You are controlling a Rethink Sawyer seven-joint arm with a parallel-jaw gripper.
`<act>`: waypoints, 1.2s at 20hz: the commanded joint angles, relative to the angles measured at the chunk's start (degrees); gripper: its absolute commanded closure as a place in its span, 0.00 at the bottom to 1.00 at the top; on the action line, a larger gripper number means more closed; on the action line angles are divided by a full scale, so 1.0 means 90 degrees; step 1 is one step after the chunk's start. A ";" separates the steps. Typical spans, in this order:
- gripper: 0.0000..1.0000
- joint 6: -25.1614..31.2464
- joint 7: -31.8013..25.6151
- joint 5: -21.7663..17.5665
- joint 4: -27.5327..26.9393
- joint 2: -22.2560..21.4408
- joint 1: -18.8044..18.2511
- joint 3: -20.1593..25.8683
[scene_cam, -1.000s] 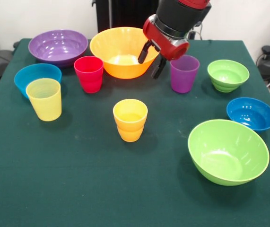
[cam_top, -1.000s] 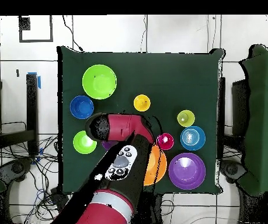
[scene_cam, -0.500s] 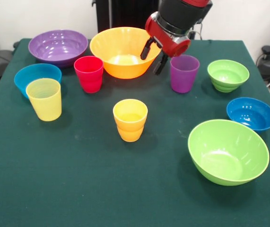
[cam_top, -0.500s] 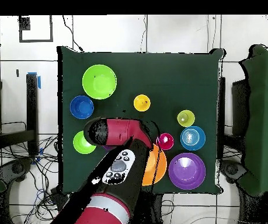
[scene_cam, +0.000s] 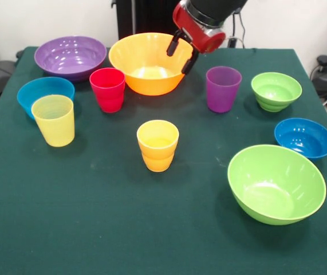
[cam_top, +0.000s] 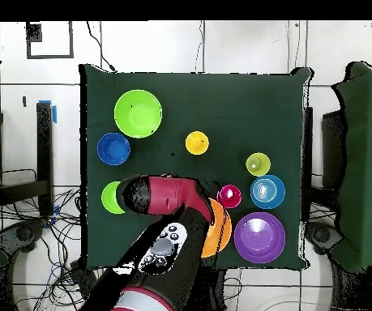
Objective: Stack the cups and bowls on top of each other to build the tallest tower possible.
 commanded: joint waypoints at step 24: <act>0.00 -0.1593 0.0874 0.0663 0.0287 0.1170 -0.0179 0.0612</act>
